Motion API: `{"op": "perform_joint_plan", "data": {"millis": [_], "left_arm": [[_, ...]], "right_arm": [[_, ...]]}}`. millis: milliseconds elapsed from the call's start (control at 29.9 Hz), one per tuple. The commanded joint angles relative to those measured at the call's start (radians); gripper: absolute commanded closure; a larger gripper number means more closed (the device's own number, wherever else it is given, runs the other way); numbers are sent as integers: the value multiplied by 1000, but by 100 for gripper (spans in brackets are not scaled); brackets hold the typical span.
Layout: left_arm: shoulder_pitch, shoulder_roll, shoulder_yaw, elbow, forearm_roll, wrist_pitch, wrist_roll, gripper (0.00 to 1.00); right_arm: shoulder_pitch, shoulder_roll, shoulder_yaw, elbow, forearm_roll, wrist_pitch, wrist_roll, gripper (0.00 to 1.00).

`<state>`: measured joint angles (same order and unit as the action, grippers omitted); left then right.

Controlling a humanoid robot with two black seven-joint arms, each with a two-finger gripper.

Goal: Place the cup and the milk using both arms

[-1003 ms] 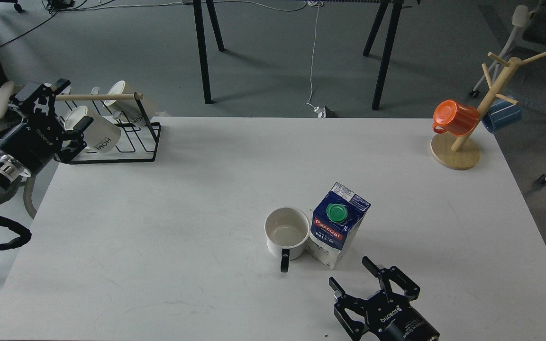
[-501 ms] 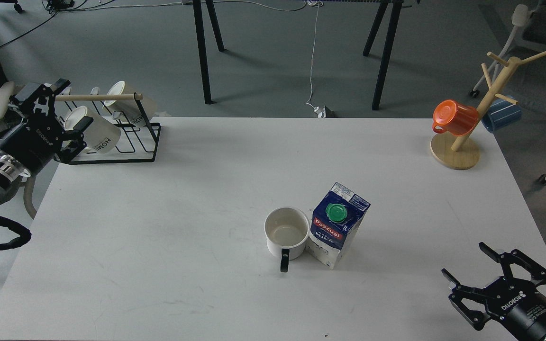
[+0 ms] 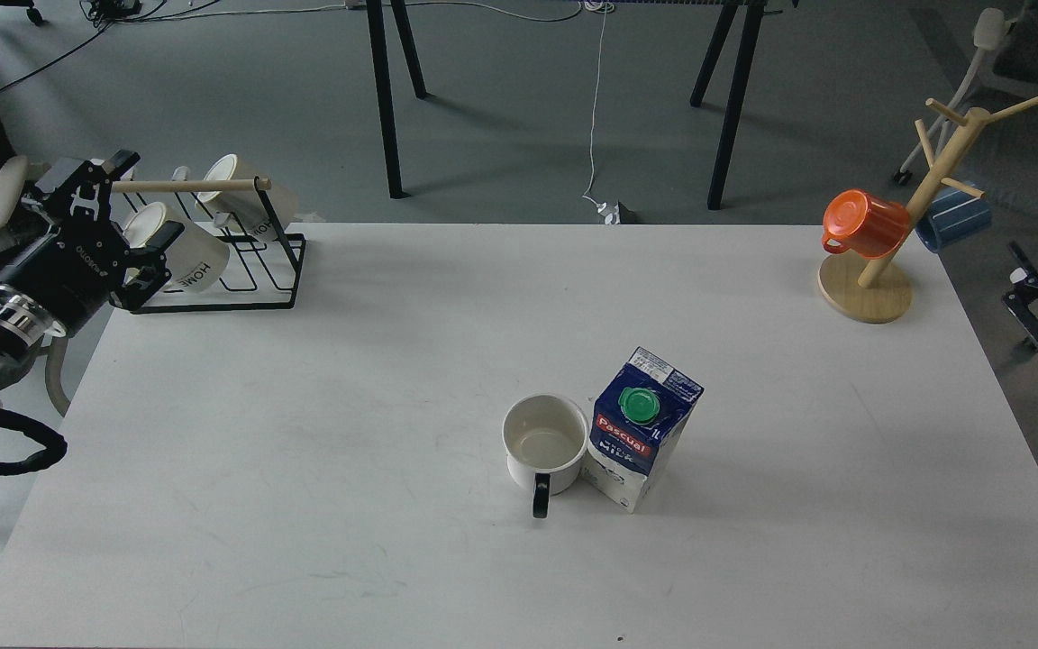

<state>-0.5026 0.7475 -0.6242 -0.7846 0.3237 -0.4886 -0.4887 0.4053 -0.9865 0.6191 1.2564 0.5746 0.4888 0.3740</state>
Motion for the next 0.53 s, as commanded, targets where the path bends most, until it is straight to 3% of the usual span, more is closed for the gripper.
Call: {"op": "perform_joint_plan", "data": {"millis": [0,167,501], "left_arm": [[-1,0,0,-7,-2,0,0,4],[-1,1,-3,-7,-2,0,0,4],[-1,1,-5,-5,-3,0,0,4]], "right_arm": [[153,104,-84,-135,5,0,-88,2],[217,184,-104,-157,2,0,-122,2],[221,218,-61,-166,2,0,-109,2]]}}
